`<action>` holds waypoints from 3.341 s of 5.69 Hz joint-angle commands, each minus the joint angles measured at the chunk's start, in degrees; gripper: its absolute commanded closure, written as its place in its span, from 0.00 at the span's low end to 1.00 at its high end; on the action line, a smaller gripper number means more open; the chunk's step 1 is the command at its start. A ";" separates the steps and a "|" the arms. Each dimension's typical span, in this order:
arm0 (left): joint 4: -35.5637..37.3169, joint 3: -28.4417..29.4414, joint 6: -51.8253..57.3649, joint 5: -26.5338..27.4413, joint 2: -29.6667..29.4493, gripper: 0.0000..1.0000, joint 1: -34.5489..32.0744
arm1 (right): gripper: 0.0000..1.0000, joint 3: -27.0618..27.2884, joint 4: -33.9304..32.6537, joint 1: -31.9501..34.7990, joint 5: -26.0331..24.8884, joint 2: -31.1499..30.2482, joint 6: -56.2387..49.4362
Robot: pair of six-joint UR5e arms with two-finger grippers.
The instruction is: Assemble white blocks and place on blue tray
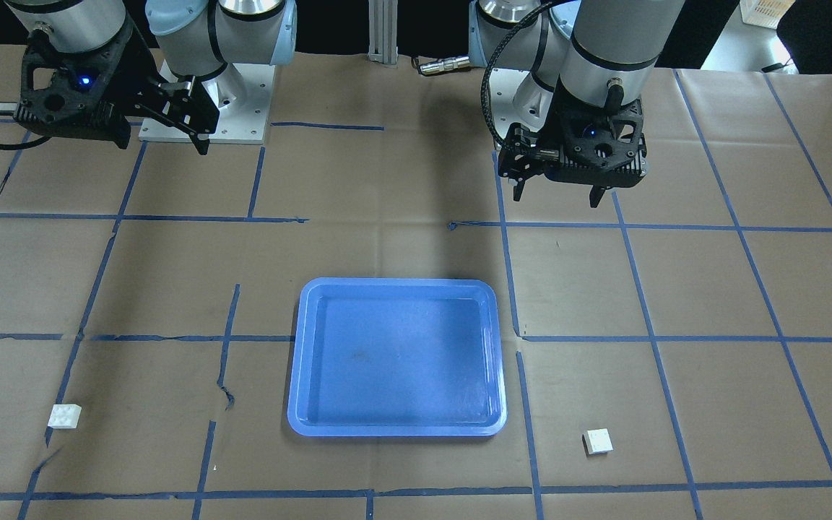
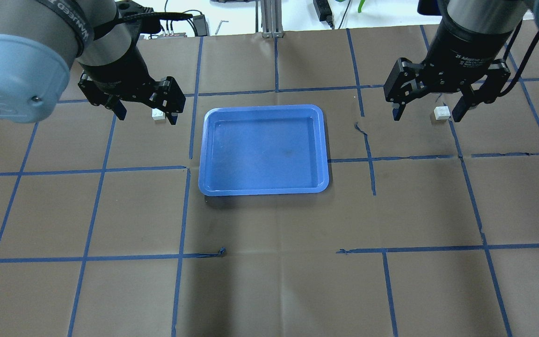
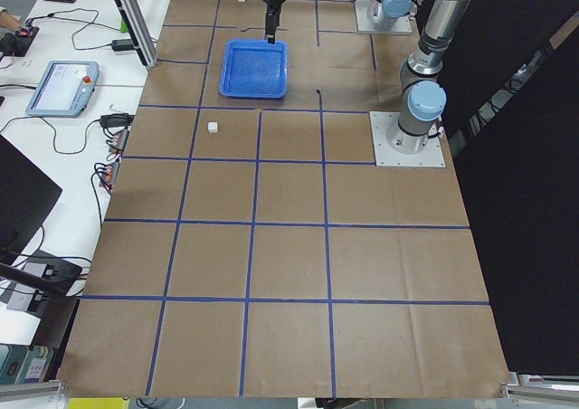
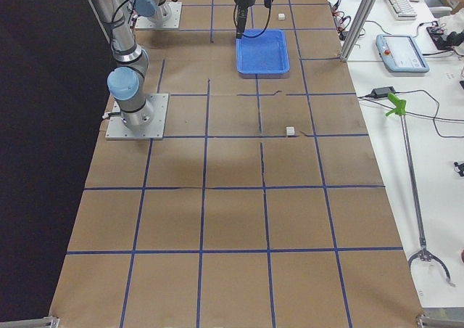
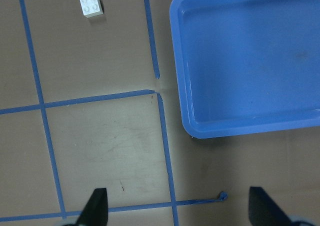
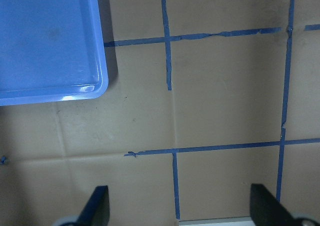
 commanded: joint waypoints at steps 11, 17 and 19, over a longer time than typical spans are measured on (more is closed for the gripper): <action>42.55 2.77 4.57 -0.60 -38.76 0.03 11.26 | 0.00 -1.42 -17.17 -15.60 0.07 10.26 -92.66; 41.06 1.29 6.05 -2.16 -33.86 0.94 9.78 | 0.00 -13.48 -15.18 -29.33 19.35 34.24 -123.38; 34.84 -0.91 13.34 -2.35 -25.43 0.94 -0.11 | 0.00 -9.19 -16.22 -29.97 20.64 37.88 -127.97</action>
